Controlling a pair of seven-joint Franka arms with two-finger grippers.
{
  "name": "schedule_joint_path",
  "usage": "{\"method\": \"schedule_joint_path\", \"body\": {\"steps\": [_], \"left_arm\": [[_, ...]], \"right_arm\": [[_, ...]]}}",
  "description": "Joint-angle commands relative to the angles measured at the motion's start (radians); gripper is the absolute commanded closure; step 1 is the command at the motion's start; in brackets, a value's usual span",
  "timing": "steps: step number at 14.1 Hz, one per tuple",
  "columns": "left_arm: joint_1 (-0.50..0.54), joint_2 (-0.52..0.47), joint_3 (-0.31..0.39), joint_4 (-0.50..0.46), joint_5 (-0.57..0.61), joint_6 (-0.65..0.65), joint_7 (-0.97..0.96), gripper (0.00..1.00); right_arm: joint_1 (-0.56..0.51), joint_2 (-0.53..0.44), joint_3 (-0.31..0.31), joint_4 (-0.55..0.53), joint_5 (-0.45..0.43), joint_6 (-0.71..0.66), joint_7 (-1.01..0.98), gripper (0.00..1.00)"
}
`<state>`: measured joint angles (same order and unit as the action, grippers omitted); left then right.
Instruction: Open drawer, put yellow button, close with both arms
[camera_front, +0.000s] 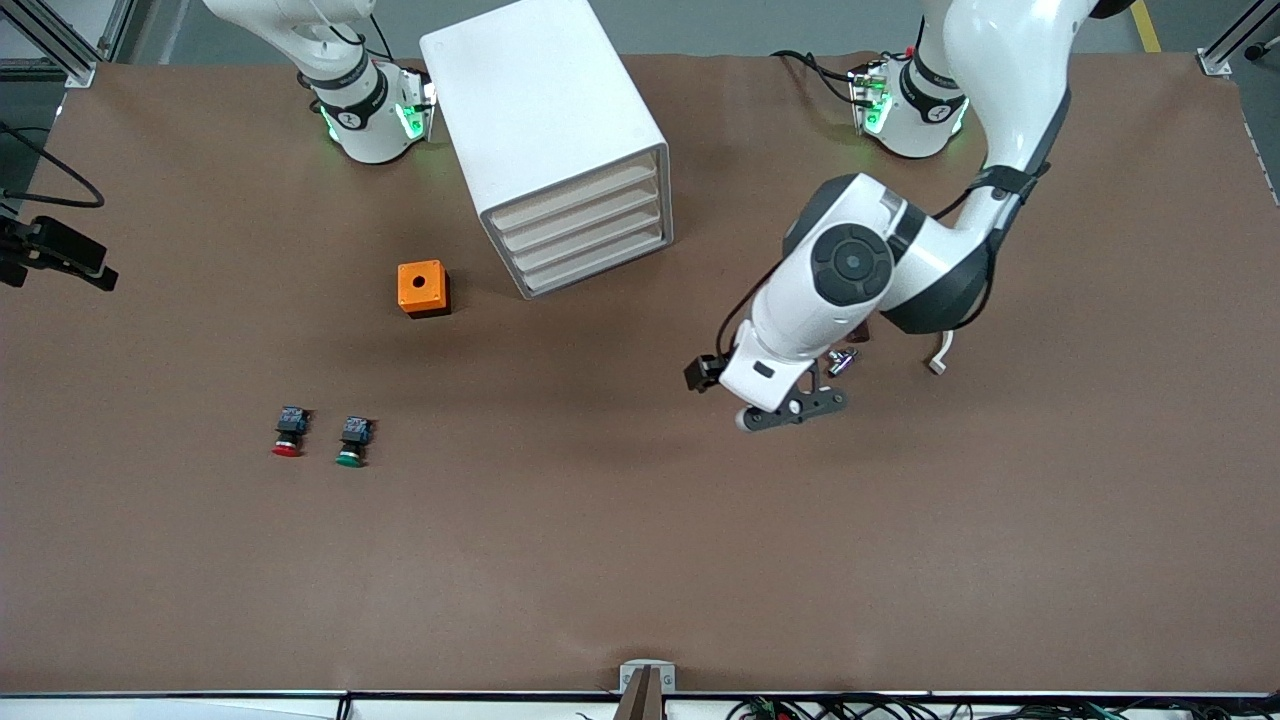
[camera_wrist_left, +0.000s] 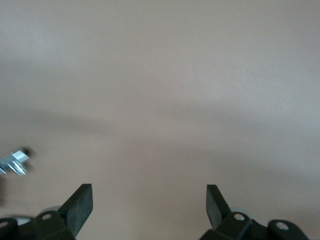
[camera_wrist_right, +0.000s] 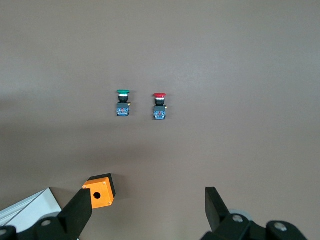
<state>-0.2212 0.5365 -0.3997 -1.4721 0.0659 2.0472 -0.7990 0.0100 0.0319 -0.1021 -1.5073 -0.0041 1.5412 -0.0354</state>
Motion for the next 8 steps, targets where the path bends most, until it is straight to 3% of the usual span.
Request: {"method": "schedule_joint_path", "body": {"steps": [1, 8], "left_arm": [[0.081, -0.036, -0.005, -0.014, 0.032, -0.050, 0.148, 0.00], [0.227, -0.099, -0.007, -0.011, 0.066, -0.093, 0.359, 0.00]], "right_arm": [[-0.010, 0.005, 0.009, 0.019, -0.007, -0.013, -0.009, 0.00], [-0.010, 0.005, 0.009, 0.019, -0.007, -0.013, -0.012, 0.00]]}}
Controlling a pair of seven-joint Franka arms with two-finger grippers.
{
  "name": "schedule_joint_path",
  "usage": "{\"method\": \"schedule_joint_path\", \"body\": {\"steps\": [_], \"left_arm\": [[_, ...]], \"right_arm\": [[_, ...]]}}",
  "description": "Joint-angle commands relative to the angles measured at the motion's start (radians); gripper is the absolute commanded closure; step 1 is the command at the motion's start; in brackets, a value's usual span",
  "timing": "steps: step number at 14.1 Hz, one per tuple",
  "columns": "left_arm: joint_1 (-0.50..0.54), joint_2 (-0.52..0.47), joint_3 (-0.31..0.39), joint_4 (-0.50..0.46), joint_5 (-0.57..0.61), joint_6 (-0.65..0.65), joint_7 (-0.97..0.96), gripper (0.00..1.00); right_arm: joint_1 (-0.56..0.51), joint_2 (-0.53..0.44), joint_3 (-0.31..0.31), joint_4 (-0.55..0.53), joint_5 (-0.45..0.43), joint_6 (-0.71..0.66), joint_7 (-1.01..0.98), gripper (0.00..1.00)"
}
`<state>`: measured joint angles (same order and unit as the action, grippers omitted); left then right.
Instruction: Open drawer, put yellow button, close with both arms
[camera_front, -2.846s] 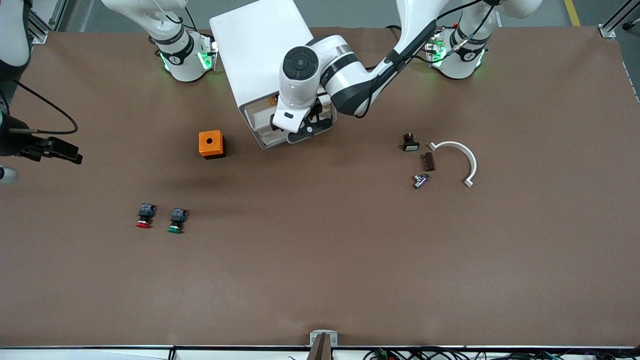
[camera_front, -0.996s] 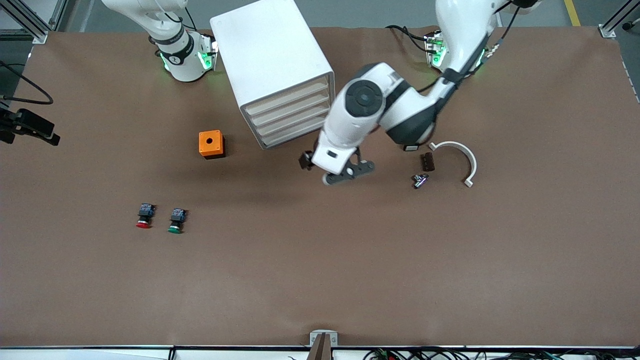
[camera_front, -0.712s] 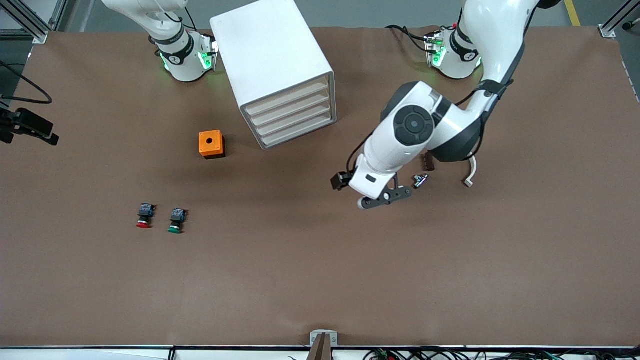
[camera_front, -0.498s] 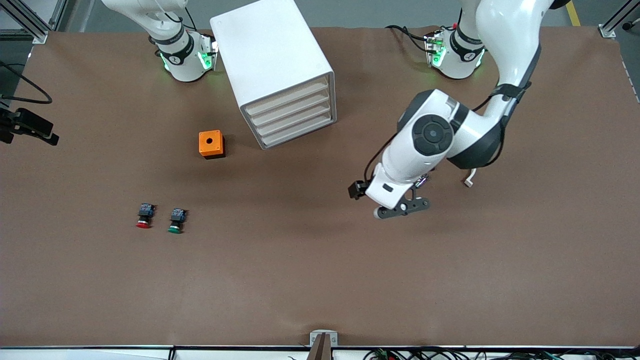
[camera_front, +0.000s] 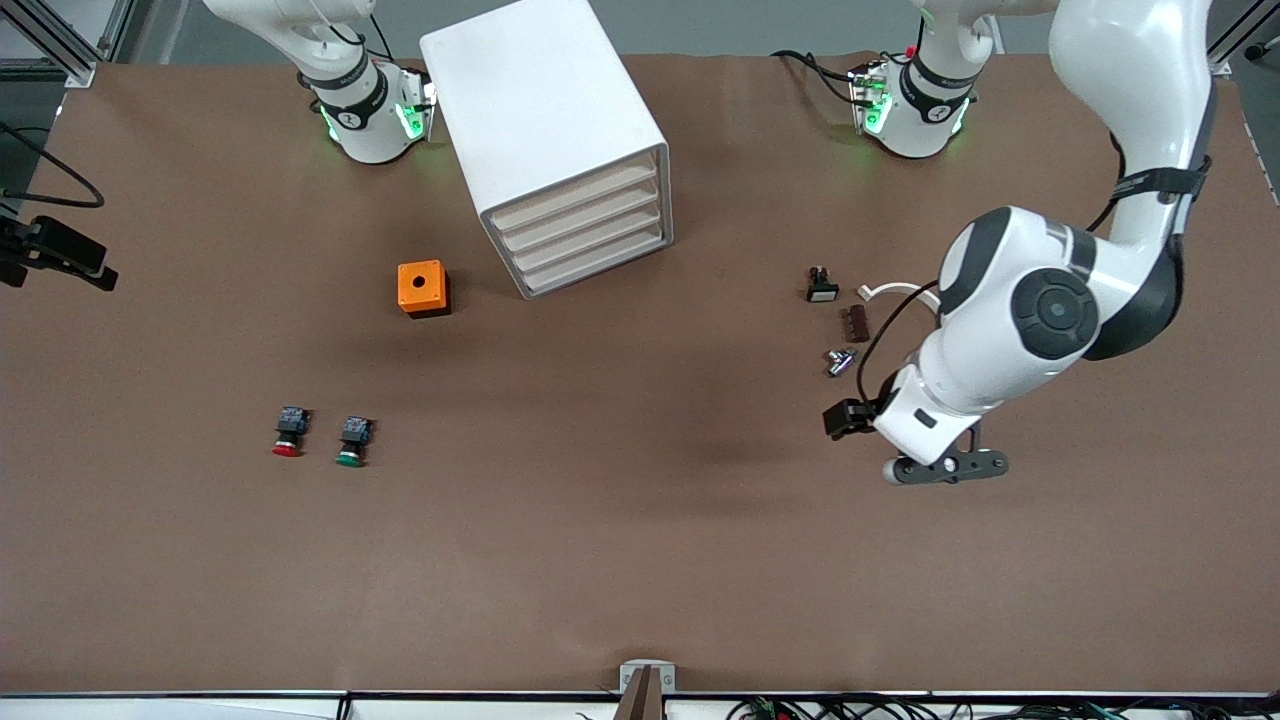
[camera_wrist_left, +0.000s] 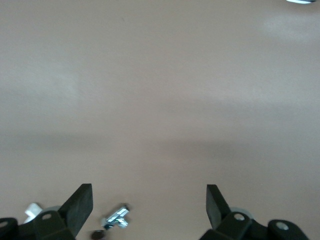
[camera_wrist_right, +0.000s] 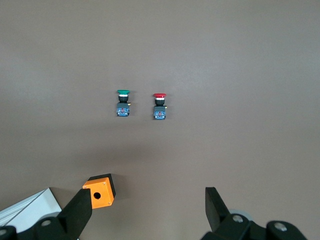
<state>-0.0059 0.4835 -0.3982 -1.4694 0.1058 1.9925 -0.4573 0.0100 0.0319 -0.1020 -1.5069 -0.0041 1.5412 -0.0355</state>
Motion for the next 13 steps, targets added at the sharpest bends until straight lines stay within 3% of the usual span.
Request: {"method": "schedule_joint_path", "body": {"steps": [1, 4, 8, 13], "left_arm": [[0.023, -0.057, -0.007, -0.014, 0.026, -0.050, 0.028, 0.00], [0.020, -0.104, 0.057, -0.028, 0.009, -0.072, 0.109, 0.00], [0.009, -0.245, 0.176, -0.100, -0.061, -0.107, 0.233, 0.00], [0.032, -0.410, 0.209, -0.137, -0.064, -0.243, 0.285, 0.00]], "right_arm": [[-0.010, 0.005, 0.008, 0.019, -0.007, -0.013, -0.012, 0.00], [-0.011, 0.005, 0.008, 0.019, -0.007, -0.013, -0.012, 0.00], [-0.012, 0.005, 0.008, 0.036, -0.007, -0.013, -0.012, 0.00], [-0.007, 0.006, 0.010, 0.036, -0.007, -0.013, -0.009, 0.00]]}}
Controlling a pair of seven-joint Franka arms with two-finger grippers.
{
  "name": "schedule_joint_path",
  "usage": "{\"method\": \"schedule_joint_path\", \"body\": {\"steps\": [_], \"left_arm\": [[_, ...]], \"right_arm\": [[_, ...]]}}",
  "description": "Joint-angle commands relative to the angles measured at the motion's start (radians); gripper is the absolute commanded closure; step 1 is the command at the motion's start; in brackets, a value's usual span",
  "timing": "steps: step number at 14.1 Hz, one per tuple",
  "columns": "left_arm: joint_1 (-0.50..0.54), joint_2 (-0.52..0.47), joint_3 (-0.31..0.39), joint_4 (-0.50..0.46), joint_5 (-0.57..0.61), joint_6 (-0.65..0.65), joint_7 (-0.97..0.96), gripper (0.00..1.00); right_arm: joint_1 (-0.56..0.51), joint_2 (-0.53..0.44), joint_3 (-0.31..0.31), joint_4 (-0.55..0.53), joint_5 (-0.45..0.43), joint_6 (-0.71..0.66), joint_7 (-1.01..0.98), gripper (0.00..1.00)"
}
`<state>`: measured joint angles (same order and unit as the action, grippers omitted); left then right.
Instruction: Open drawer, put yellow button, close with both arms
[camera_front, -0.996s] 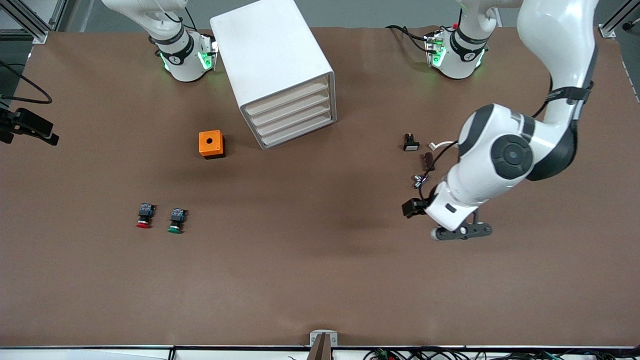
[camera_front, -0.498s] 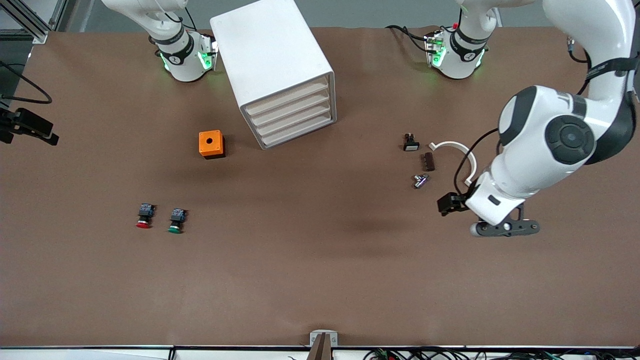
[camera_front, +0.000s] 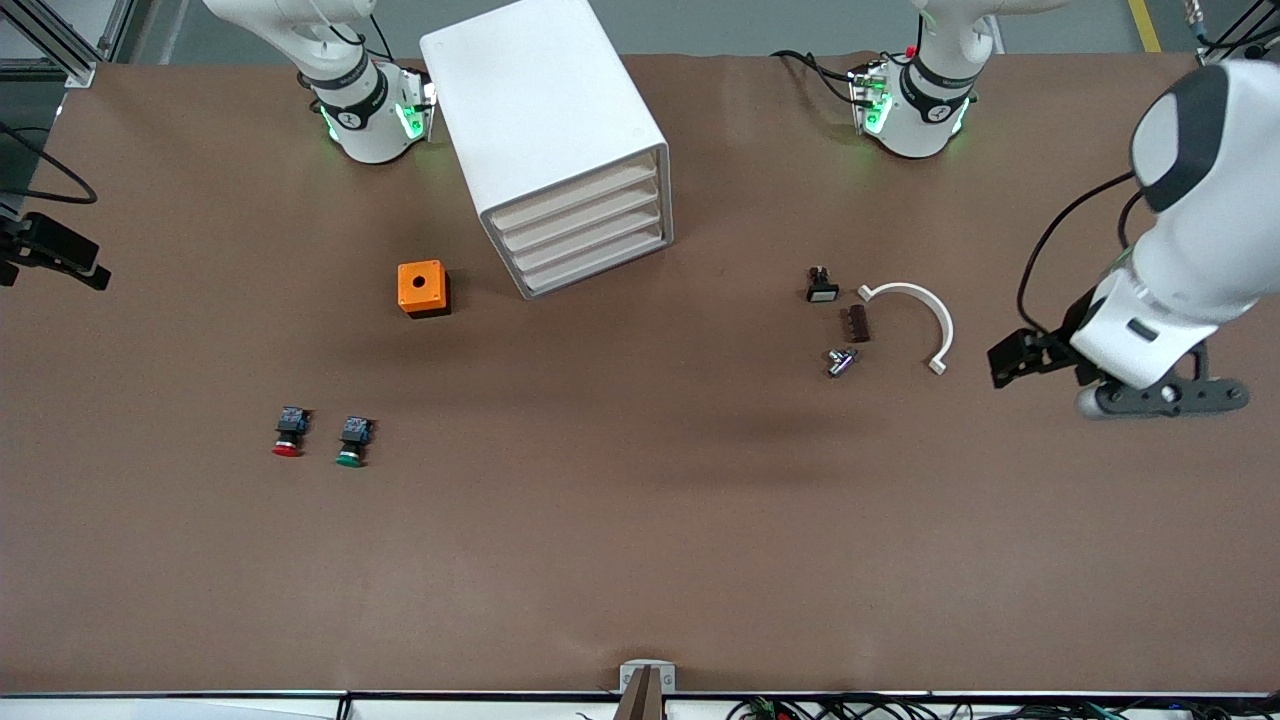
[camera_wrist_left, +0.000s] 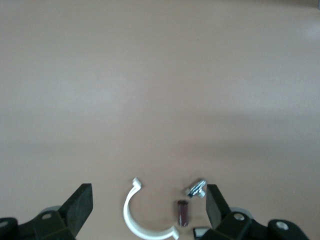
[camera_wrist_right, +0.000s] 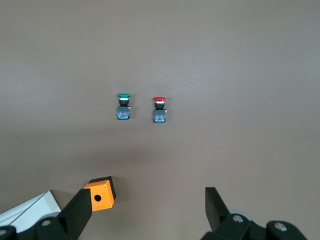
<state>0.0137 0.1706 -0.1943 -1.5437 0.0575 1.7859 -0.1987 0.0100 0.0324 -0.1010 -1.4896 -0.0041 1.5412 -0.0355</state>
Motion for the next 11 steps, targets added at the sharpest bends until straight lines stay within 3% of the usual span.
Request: {"method": "schedule_joint_path", "body": {"steps": [1, 5, 11], "left_arm": [[0.006, -0.118, 0.019, -0.062, -0.018, -0.069, 0.030, 0.00], [0.003, -0.193, 0.050, -0.059, -0.019, -0.152, 0.041, 0.00], [0.046, -0.210, 0.047, -0.061, -0.051, -0.210, 0.122, 0.00]], "right_arm": [[-0.008, 0.006, 0.009, 0.018, -0.008, -0.013, -0.007, 0.00], [-0.010, 0.006, 0.009, 0.018, -0.007, -0.013, -0.006, 0.00], [-0.012, 0.006, 0.009, 0.018, -0.007, -0.013, -0.007, 0.00]]}}
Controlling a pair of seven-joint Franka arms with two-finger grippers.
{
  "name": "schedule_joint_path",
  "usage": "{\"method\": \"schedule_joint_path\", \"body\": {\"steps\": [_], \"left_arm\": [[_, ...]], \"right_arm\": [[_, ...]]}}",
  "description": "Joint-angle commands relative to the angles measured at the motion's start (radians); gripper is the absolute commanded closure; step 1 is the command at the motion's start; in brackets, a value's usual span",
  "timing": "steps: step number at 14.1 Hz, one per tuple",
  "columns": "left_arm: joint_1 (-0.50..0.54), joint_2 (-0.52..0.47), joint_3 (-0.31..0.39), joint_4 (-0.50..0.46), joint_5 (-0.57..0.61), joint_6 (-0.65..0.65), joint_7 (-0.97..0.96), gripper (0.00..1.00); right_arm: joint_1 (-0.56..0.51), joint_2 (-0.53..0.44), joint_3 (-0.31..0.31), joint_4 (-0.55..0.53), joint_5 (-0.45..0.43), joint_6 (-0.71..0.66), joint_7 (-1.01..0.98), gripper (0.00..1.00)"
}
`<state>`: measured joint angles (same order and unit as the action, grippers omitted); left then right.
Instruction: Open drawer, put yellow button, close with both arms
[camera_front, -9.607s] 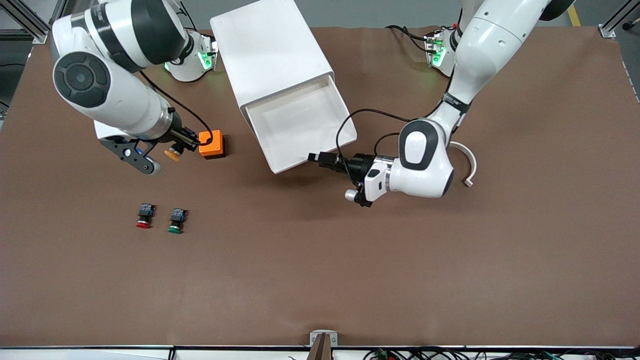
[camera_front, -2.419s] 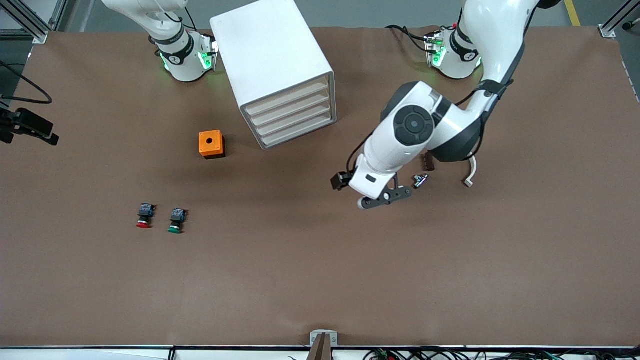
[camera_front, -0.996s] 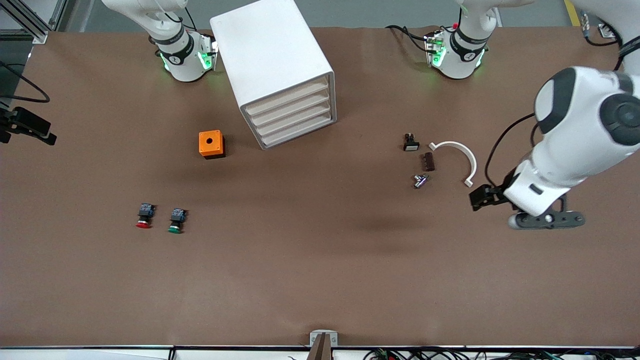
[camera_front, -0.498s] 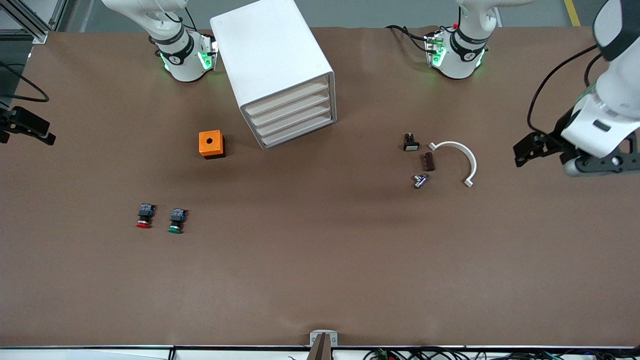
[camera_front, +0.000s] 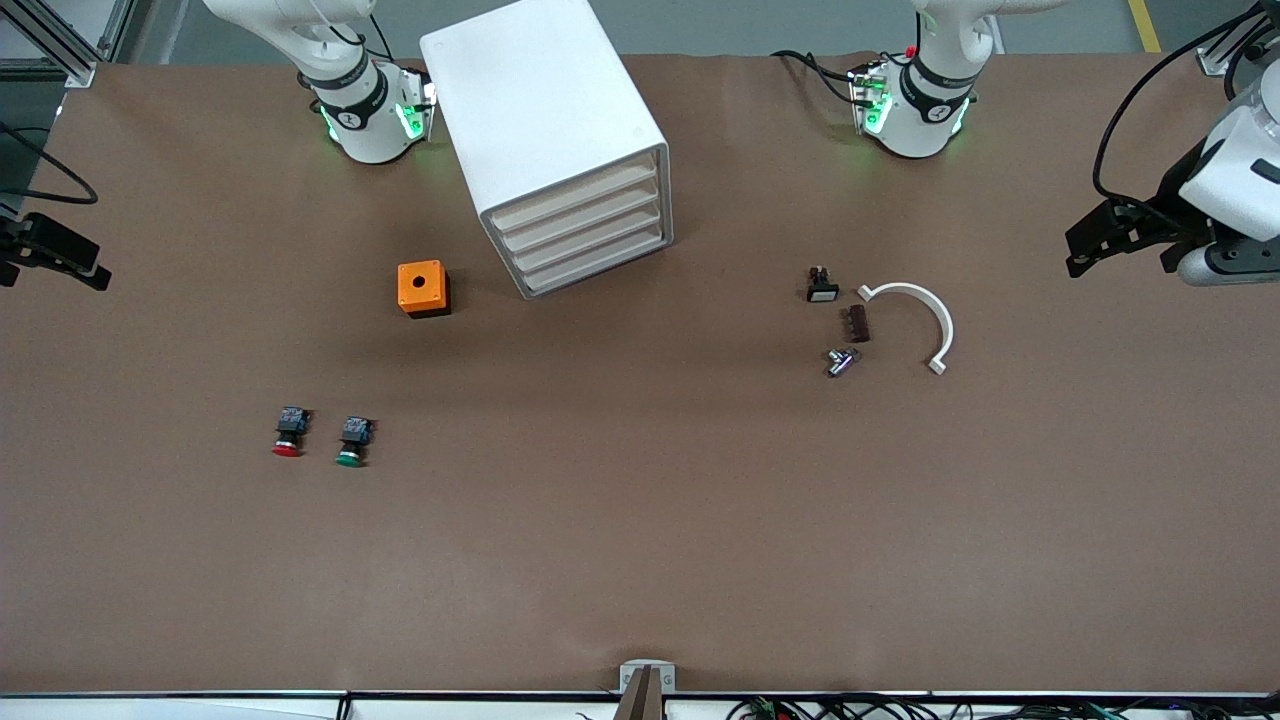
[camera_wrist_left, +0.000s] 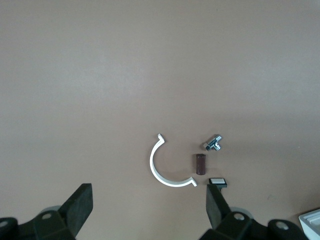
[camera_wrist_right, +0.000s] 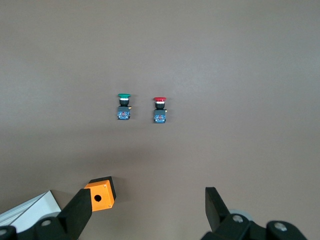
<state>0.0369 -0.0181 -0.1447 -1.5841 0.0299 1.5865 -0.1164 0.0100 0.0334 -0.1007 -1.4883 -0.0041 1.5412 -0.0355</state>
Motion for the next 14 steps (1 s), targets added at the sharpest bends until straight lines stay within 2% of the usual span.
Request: {"method": "schedule_joint_path", "body": {"steps": [1, 9, 14], "left_arm": [[0.026, -0.026, -0.003, -0.019, -0.025, -0.028, 0.076, 0.00], [-0.006, -0.025, 0.000, -0.007, -0.019, -0.029, 0.063, 0.00], [0.000, -0.006, -0.001, 0.006, -0.024, 0.021, 0.060, 0.00]], "right_arm": [[-0.010, 0.005, 0.009, 0.017, -0.007, -0.013, -0.004, 0.00], [-0.012, 0.010, 0.009, 0.017, -0.010, -0.006, -0.003, 0.00], [-0.012, 0.011, 0.009, 0.017, -0.008, -0.007, -0.006, 0.00]]}}
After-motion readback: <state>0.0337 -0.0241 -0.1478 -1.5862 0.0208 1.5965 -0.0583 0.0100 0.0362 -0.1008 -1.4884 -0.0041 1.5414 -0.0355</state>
